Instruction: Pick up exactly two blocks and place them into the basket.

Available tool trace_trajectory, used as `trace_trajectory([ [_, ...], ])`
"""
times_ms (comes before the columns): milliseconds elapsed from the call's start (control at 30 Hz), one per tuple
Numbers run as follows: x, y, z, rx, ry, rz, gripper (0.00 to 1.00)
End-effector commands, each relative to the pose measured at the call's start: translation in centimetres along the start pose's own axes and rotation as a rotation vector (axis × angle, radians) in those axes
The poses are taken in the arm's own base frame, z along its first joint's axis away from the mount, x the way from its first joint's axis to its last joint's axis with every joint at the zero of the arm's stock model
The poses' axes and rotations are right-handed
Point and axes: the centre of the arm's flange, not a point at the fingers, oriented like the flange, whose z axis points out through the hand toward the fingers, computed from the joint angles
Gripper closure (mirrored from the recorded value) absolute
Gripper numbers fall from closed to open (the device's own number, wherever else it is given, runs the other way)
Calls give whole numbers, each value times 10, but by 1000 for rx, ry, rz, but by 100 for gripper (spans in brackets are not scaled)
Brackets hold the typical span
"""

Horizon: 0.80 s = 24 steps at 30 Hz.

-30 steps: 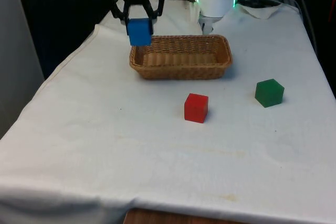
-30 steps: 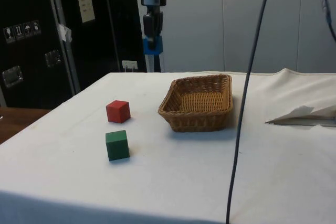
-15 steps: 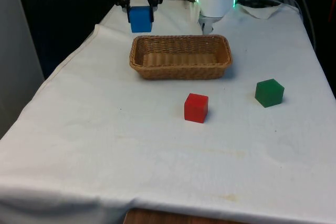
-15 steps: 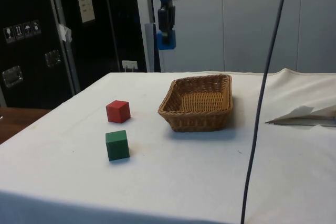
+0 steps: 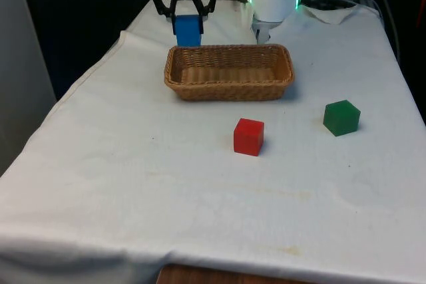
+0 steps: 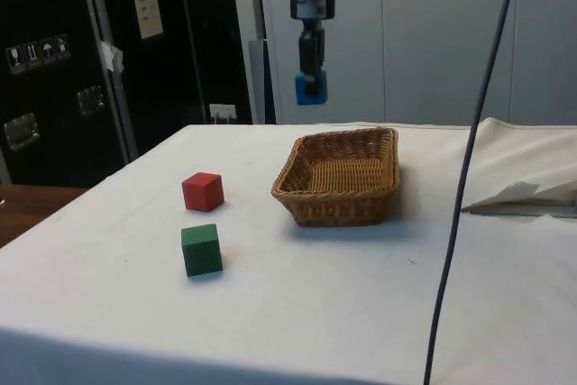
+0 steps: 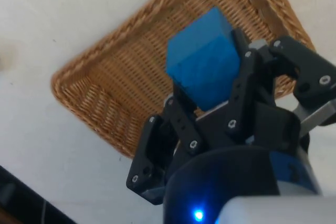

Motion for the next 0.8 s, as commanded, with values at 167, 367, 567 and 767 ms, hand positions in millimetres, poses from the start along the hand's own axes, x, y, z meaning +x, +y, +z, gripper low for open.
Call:
trace_trajectory([
  [167,-23,-10,21,-15,-3,-4,99],
  [367,-40,-20,39,-14,-7,-3,99],
  [567,-56,-30,57,-14,-11,0,99],
  [767,-76,-45,80,-20,-17,4,99],
])
